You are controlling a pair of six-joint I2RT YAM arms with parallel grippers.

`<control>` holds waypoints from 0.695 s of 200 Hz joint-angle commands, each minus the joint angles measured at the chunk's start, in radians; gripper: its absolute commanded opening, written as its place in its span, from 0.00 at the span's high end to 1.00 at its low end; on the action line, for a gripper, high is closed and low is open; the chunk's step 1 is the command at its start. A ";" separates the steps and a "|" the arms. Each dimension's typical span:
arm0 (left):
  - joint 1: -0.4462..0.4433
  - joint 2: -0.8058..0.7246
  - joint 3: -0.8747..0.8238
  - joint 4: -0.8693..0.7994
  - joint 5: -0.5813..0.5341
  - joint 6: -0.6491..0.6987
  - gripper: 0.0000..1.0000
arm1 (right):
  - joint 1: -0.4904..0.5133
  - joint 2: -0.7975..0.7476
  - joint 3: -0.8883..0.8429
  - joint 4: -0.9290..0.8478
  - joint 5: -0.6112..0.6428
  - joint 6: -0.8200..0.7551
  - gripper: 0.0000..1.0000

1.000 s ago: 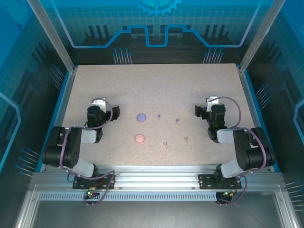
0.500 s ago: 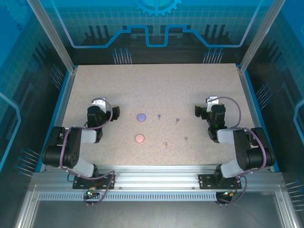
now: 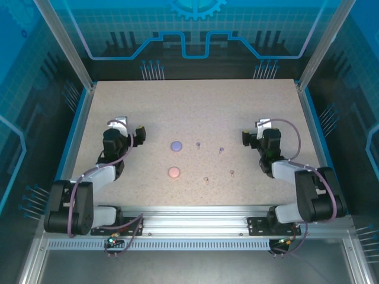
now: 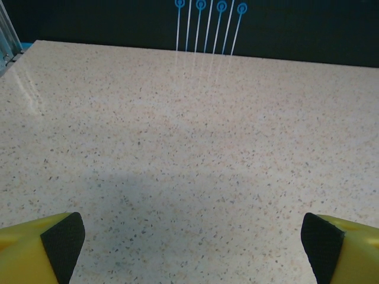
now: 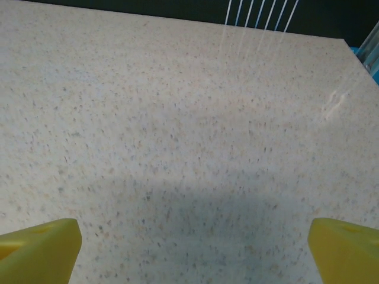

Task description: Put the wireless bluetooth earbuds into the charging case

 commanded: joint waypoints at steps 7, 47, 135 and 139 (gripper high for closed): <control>-0.007 -0.065 0.078 -0.155 -0.007 -0.066 0.01 | 0.007 -0.077 0.264 -0.417 0.018 0.119 0.00; -0.069 -0.152 0.200 -0.444 -0.060 -0.229 0.01 | -0.028 0.009 0.602 -0.895 -0.042 0.428 0.00; -0.245 -0.206 0.268 -0.861 -0.128 -0.651 0.01 | 0.262 0.017 0.658 -1.092 -0.308 0.398 0.08; -0.245 -0.205 0.267 -0.872 -0.123 -0.674 0.01 | 0.293 0.035 0.672 -1.114 -0.293 0.395 0.07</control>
